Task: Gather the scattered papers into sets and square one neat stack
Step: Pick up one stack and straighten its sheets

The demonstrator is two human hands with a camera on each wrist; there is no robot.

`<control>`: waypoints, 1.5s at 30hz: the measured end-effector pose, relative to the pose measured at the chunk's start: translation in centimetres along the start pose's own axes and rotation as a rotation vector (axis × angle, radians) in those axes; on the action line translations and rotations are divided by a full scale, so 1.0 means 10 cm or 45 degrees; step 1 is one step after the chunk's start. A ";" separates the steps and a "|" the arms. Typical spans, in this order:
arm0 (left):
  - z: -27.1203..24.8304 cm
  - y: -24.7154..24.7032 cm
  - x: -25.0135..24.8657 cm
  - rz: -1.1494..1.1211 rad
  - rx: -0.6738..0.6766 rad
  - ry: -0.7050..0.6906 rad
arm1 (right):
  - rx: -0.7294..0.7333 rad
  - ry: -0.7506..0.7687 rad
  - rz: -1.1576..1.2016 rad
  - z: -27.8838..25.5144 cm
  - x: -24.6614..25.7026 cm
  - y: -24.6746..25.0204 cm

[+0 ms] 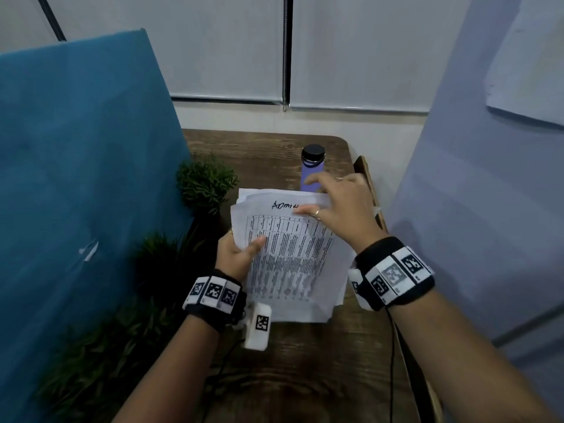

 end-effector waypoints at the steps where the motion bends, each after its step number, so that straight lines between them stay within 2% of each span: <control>1: 0.01 0.03 -0.03 -0.021 -0.011 -0.005 | -0.051 -0.105 -0.008 -0.03 -0.12 0.07; 3: 0.05 0.10 -0.03 -0.040 -0.013 -0.005 | -0.191 -0.364 0.087 -0.17 -0.44 0.20; 5: 0.09 0.15 -0.08 -0.065 -0.014 -0.028 | -0.229 -0.684 0.602 -0.40 -0.70 0.12; 7: 0.11 0.16 -0.16 -0.094 -0.016 -0.045 | -0.063 -0.927 1.146 -0.65 -0.76 -0.22; 9: 0.09 0.09 -0.24 -0.099 0.016 -0.069 | 0.021 -1.004 1.281 -0.77 -0.73 -0.40; 13: 0.08 0.11 -0.31 -0.082 0.021 -0.138 | -0.196 -1.029 1.276 -0.77 -0.87 -0.24; 15: 0.05 0.20 -0.17 0.029 -0.037 -0.148 | -0.108 -1.088 1.379 -0.87 -0.91 -0.34; 18: -0.08 0.24 0.15 0.184 -0.159 -0.093 | 0.118 -1.232 1.297 -1.18 -0.92 -0.62; 22: -0.08 0.08 0.05 0.322 -0.195 -0.153 | -0.049 -1.291 1.273 -1.21 -0.96 -0.63; 27: -0.08 0.00 -0.34 0.396 -0.227 -0.369 | -0.208 -1.152 1.248 -1.01 -0.88 -0.33; 29: -0.16 0.02 -0.28 0.404 -0.223 -0.401 | -0.167 -1.137 1.258 -1.08 -0.87 -0.37; 30: -0.21 0.02 -0.18 0.416 -0.192 -0.387 | -0.114 -1.172 1.223 -1.20 -0.89 -0.48; 32: -0.29 0.03 0.17 0.401 -0.141 -0.241 | -0.038 -1.250 1.076 -1.48 -0.99 -0.70; 35: -0.31 0.08 0.57 0.375 -0.159 -0.041 | 0.024 -1.381 0.890 -1.85 -1.18 -0.93; 37: -0.24 0.10 0.64 0.398 -0.168 0.004 | 0.185 -1.473 0.761 -2.02 -1.25 -1.04; 39: -0.15 0.11 0.64 0.375 -0.186 0.002 | 0.202 -1.568 0.832 -2.05 -1.32 -1.11; 42: -0.09 0.17 0.67 0.313 -0.209 0.013 | -0.029 -1.575 1.154 -1.84 -1.38 -1.13; 43: -0.12 0.17 0.71 0.300 -0.190 0.046 | -0.031 -1.576 1.216 -1.84 -1.35 -1.15; 45: -0.23 0.17 0.86 0.295 -0.148 0.141 | 0.100 -1.596 1.211 -1.96 -1.25 -1.28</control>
Point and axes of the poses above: each hand's wrist, its own z-axis towards the middle knuckle, its own y-axis out of the back of the hand, x = y × z, the point moved 10 cm from there along z, towards the middle knuckle, and after that the axes turned 11 degrees about -x, right-handed, at the moved point
